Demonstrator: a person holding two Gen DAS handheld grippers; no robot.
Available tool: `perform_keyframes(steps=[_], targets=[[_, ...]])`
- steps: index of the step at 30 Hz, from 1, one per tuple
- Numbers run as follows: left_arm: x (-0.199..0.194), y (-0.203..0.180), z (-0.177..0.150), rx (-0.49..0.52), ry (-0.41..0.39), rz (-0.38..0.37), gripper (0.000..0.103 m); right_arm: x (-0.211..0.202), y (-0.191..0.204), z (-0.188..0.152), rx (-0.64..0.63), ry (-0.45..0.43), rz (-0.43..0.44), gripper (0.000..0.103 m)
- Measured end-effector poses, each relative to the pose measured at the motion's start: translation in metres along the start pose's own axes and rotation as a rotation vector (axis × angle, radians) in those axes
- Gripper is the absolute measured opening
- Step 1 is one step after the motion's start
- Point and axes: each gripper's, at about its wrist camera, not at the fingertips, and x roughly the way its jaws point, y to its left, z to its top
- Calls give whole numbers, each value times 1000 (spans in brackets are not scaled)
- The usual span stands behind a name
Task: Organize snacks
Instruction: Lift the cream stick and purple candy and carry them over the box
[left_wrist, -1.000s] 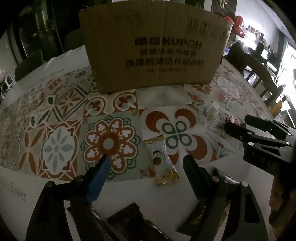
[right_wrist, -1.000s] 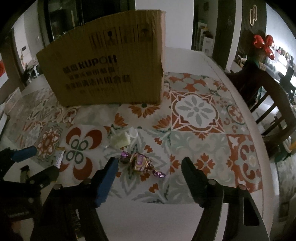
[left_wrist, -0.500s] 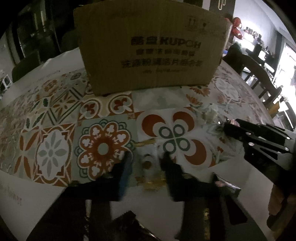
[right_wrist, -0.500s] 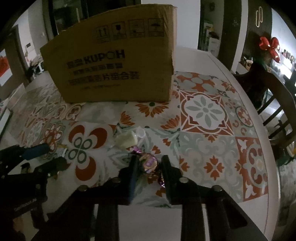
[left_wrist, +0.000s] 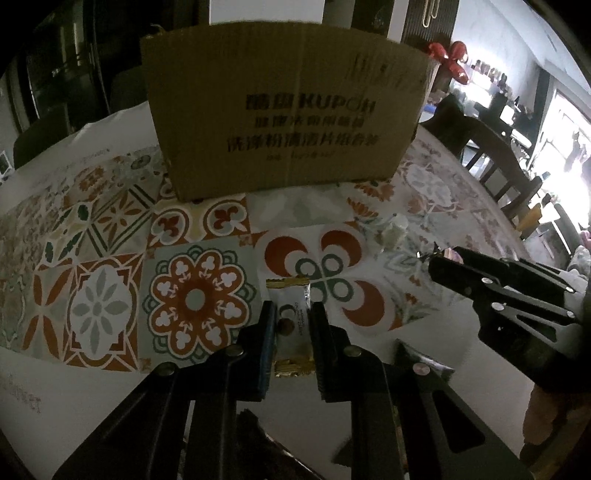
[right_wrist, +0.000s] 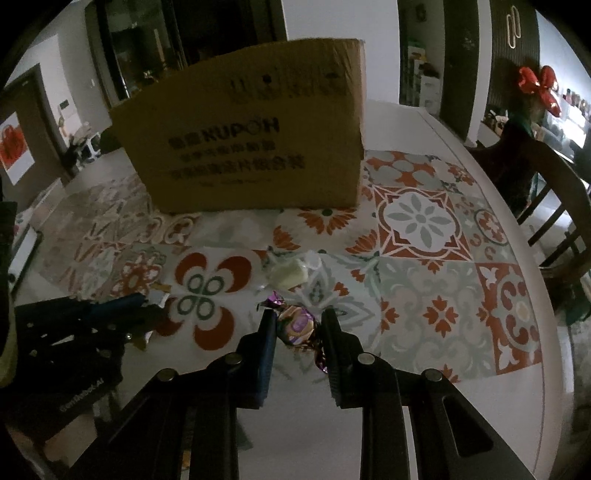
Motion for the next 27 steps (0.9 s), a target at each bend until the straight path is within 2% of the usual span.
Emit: perform_keyframes(steps=[11,27], targets=[[-39,-2,11,28,-105,-3,20,-29,9,7,-2,-56,8,26],[-104,0,41,67,-309,4,20,-85,29,39,-47,-228,7,26]])
